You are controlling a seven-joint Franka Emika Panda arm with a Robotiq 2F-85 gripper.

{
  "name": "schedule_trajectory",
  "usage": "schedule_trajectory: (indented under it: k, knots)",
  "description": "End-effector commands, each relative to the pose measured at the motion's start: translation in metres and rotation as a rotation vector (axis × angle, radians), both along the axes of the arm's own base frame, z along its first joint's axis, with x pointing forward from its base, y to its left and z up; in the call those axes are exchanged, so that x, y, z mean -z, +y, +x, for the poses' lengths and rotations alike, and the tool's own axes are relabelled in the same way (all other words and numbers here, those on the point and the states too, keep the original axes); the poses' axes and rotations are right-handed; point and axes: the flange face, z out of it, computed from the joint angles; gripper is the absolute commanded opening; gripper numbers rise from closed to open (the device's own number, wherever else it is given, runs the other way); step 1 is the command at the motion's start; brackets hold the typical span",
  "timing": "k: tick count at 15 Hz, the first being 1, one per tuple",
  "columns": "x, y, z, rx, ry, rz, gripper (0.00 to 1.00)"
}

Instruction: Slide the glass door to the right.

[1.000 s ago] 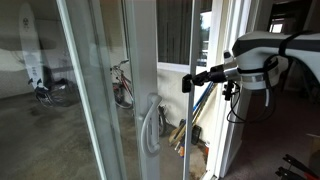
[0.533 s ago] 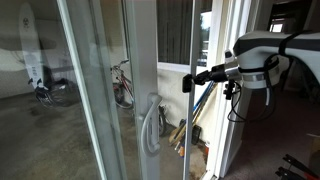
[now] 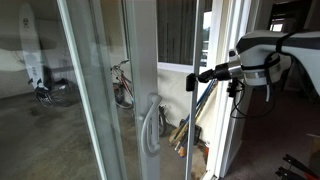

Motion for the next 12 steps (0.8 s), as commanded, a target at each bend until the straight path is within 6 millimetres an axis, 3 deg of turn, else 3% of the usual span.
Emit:
schedule_trajectory:
  k: [1,12]
  knots:
    - [-0.01,-0.037,-0.004,0.064,-0.02,0.016,0.0]
    - [-0.006,-0.101,-0.007,0.201,-0.013,0.038,0.0]
